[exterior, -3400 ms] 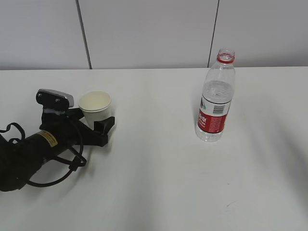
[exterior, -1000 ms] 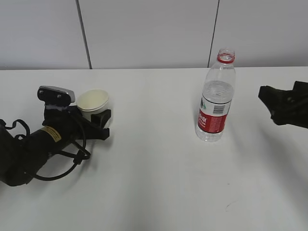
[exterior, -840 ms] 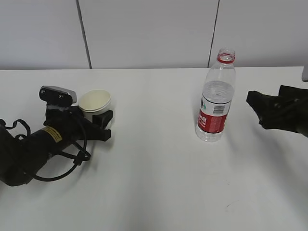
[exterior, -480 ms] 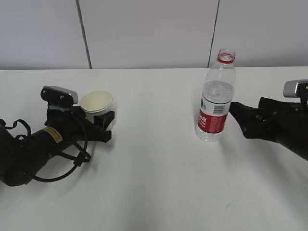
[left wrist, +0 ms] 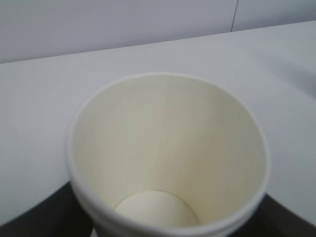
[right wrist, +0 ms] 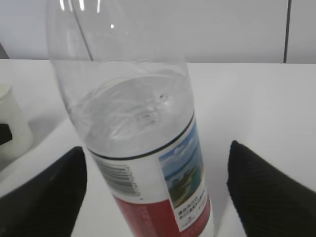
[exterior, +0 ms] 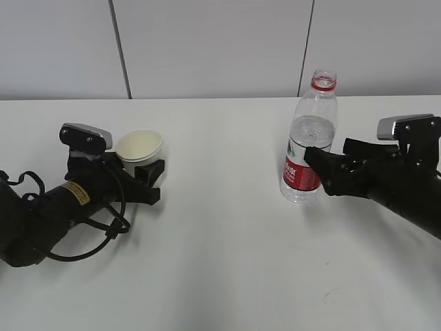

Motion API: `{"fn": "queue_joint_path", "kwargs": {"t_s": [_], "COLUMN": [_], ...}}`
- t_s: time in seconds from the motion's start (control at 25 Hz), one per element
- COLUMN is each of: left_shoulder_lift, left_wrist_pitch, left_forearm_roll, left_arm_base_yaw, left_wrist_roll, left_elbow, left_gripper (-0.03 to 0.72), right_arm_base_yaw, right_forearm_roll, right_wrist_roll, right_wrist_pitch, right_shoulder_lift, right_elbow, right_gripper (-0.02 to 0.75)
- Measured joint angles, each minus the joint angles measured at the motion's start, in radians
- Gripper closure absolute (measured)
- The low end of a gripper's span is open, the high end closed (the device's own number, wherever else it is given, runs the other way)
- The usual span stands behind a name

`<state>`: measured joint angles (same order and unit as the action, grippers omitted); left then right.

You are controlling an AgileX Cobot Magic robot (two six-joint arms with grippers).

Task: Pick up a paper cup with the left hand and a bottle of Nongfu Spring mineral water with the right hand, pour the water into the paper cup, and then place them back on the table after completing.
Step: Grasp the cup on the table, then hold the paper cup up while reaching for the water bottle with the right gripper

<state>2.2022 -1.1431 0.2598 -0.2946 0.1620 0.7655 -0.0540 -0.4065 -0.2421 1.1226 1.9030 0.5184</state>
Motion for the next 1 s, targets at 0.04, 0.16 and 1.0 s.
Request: {"fn": "queue_joint_path", "kwargs": {"t_s": [0.04,0.16,1.0], "left_shoulder_lift": [0.000,0.000,0.000], "left_wrist_pitch": [-0.001,-0.001,-0.002], "left_forearm_roll": [0.001,0.002,0.027], "left_arm_base_yaw": [0.000,0.000,0.000], "left_wrist_roll": [0.000,0.000,0.000], "left_elbow": [0.000,0.000,0.000], "left_gripper": [0.243,0.243,0.243], "right_arm_base_yaw": [0.000,0.000,0.000], "right_forearm_roll": [-0.004,-0.012,-0.102], "right_wrist_roll": [0.000,0.000,-0.014], "right_wrist_pitch": [0.000,0.000,-0.021], "right_shoulder_lift": [0.007,0.016,0.166], "right_elbow": [0.007,0.023,0.199], "right_gripper": [0.069,0.068,0.068]}}
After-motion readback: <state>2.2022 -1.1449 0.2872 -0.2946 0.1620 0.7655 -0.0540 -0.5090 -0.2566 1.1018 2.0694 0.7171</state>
